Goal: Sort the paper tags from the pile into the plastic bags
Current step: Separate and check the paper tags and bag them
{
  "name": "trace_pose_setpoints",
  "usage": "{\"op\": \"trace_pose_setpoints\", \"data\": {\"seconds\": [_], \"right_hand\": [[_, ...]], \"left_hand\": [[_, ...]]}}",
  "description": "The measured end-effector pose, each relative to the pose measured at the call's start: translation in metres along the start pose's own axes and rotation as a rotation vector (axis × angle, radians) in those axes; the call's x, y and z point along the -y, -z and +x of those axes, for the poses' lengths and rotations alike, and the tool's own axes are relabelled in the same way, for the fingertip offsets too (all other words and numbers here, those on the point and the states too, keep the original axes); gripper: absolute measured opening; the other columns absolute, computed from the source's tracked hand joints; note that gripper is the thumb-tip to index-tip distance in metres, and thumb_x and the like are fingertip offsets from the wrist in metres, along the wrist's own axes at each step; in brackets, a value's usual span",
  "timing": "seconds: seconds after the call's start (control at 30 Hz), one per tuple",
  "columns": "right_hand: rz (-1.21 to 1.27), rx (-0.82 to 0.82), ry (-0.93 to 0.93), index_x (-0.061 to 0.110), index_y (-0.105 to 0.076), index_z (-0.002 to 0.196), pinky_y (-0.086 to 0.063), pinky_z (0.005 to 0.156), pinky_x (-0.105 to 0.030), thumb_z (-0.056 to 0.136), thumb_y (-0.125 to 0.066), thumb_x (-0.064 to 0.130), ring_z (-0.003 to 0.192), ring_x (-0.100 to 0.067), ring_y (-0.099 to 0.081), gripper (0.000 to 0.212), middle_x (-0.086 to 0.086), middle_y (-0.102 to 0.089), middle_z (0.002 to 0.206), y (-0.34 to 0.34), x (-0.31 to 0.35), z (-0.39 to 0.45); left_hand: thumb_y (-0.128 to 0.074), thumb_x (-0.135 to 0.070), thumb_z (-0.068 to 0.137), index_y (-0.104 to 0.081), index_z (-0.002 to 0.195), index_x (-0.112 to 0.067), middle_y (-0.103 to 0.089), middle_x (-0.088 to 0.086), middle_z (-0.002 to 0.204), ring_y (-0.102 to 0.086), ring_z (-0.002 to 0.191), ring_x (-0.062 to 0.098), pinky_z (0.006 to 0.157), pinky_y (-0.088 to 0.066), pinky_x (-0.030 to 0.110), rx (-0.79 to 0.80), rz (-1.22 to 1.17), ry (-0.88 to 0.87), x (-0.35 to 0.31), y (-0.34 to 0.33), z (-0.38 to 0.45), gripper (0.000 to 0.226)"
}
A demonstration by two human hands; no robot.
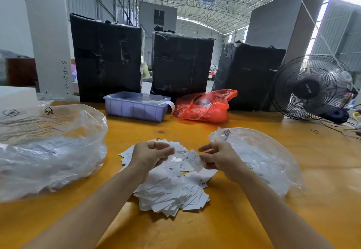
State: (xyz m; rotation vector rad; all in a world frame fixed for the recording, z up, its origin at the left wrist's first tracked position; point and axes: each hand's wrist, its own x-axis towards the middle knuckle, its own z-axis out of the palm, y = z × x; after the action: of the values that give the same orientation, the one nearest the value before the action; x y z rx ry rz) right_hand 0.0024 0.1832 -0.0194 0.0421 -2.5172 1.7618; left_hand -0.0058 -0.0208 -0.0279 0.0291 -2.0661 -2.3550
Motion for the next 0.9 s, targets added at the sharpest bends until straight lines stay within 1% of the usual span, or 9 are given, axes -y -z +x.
{"op": "trace_pose_setpoints", "data": {"seconds": [0.13,0.23,0.33,0.5,0.6,0.7,0.77,0.83,0.9], "right_hand": [[0.076,0.027,0.049,0.011,-0.068,0.084,-0.054,0.057,-0.023,0.086,-0.061,-0.005,0.060,-0.012,-0.062,0.018,-0.009,-0.060,0.073,-0.003,0.002,0.000],[0.064,0.062,0.063,0.011,-0.071,0.077,-0.054,0.061,-0.020,0.086,-0.055,-0.010,0.074,-0.016,-0.064,0.028,-0.011,-0.066,0.083,-0.007,0.004,-0.002],[0.062,0.092,0.075,0.012,-0.072,0.076,-0.054,0.065,-0.017,0.084,-0.053,-0.010,0.077,-0.015,-0.064,0.030,-0.005,-0.071,0.081,-0.010,0.006,-0.004],[0.087,0.146,0.104,0.015,-0.075,0.078,-0.049,0.065,-0.018,0.083,-0.062,-0.004,0.070,-0.012,-0.059,0.023,-0.002,-0.070,0.075,-0.010,0.010,-0.008],[0.002,0.071,0.118,0.015,-0.075,0.075,-0.044,0.061,-0.021,0.083,-0.056,-0.006,0.068,-0.013,-0.053,0.029,-0.002,-0.068,0.072,-0.014,0.010,-0.007],[-0.067,0.084,0.103,0.013,-0.075,0.081,-0.045,0.063,-0.022,0.089,-0.063,0.025,0.078,-0.015,-0.057,0.019,-0.007,-0.070,0.080,-0.018,0.013,-0.008],[-0.107,0.192,0.092,0.018,-0.074,0.080,-0.043,0.058,-0.016,0.076,-0.066,0.050,0.071,-0.007,-0.059,0.034,0.000,-0.069,0.073,-0.020,0.016,-0.011],[-0.139,0.258,0.130,0.019,-0.071,0.075,-0.038,0.049,-0.011,0.072,-0.073,0.043,0.053,0.003,-0.053,0.024,0.012,-0.062,0.055,-0.021,0.016,-0.013],[-0.098,0.218,0.146,0.016,-0.070,0.070,-0.036,0.048,-0.013,0.077,-0.076,0.026,0.046,0.002,-0.047,0.014,0.012,-0.055,0.047,-0.022,0.014,-0.011]], "left_hand": [[-0.081,-0.001,0.066,-0.069,0.080,-0.008,-0.071,0.003,0.064,-0.063,0.057,0.010,0.050,-0.050,0.013,0.010,-0.028,0.030,0.000,0.000,0.000,0.019],[-0.081,-0.001,0.065,-0.069,0.081,-0.010,-0.068,0.003,0.069,-0.060,0.060,0.012,0.056,-0.048,0.018,0.000,-0.032,0.024,-0.001,-0.001,-0.001,0.022],[-0.081,-0.003,0.065,-0.068,0.080,-0.009,-0.065,0.003,0.068,-0.055,0.059,0.011,0.061,-0.045,0.020,0.000,-0.061,0.018,0.000,-0.002,-0.001,0.021],[-0.080,-0.004,0.068,-0.066,0.081,-0.008,-0.068,0.002,0.064,-0.055,0.050,0.006,0.052,-0.046,0.015,0.044,-0.125,0.015,-0.001,-0.004,-0.002,0.019],[-0.079,-0.009,0.069,-0.066,0.086,-0.006,-0.071,0.005,0.066,-0.055,0.045,0.004,0.047,-0.045,0.013,0.077,-0.092,-0.008,-0.001,-0.004,-0.003,0.022],[-0.079,-0.010,0.070,-0.065,0.088,-0.006,-0.073,0.008,0.068,-0.057,0.047,0.005,0.048,-0.045,0.014,0.157,0.012,-0.035,-0.003,-0.004,-0.005,0.023],[-0.079,-0.011,0.072,-0.066,0.089,-0.008,-0.071,0.005,0.064,-0.058,0.048,0.004,0.048,-0.045,0.014,0.188,0.126,-0.049,-0.003,-0.006,-0.006,0.021],[-0.080,-0.014,0.072,-0.067,0.091,-0.007,-0.068,0.004,0.061,-0.059,0.049,0.005,0.048,-0.044,0.015,0.198,0.199,-0.054,-0.004,-0.007,-0.007,0.024],[-0.081,-0.012,0.070,-0.066,0.094,-0.005,-0.066,0.004,0.061,-0.059,0.050,0.006,0.048,-0.045,0.016,0.195,0.140,-0.021,-0.005,-0.007,-0.007,0.029]]}}
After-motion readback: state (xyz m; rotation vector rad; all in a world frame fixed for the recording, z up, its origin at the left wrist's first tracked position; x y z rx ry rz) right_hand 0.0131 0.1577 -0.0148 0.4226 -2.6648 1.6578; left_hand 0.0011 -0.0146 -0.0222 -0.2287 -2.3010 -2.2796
